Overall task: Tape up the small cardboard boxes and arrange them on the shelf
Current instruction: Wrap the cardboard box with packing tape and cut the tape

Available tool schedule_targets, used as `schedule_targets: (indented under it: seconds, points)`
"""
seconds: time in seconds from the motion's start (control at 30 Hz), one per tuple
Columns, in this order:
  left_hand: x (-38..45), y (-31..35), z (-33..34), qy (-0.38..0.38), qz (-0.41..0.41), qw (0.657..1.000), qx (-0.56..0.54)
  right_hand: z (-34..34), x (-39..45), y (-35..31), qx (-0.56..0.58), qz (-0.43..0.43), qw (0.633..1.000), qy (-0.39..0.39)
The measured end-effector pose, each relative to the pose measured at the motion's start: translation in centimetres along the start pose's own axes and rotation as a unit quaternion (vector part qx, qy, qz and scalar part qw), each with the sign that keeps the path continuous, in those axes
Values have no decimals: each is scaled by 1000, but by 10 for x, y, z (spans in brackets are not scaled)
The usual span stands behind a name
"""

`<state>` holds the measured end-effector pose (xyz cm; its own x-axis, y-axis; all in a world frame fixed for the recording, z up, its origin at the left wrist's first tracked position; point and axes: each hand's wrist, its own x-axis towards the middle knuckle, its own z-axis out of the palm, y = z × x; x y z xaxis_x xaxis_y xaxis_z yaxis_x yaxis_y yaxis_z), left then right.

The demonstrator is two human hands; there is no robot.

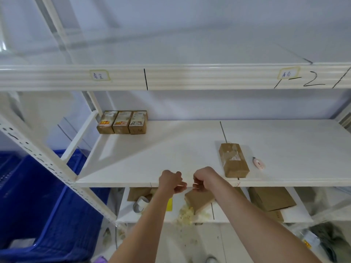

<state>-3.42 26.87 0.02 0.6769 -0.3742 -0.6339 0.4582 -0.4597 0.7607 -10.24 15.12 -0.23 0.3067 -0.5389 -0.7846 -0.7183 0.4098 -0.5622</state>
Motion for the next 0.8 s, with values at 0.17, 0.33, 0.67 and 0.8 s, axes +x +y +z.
schedule_targets:
  seconds: [0.17, 0.33, 0.67, 0.8]
  points:
    - [9, 22, -2, -41, 25, 998, 47, -7, -18, -27, 56, -23, 997, -37]
    - [13, 35, -4, -201, -144, 932, -265, -29, -55, -74, -13, -68, 994, -87]
    - [17, 48, 8, -196, -128, 921, -312, -70, -67, -87, -78, -74, 982, -158]
    - [17, 48, 14, -204, -114, 910, -344, -91, -64, -91, -119, -71, 979, -148]
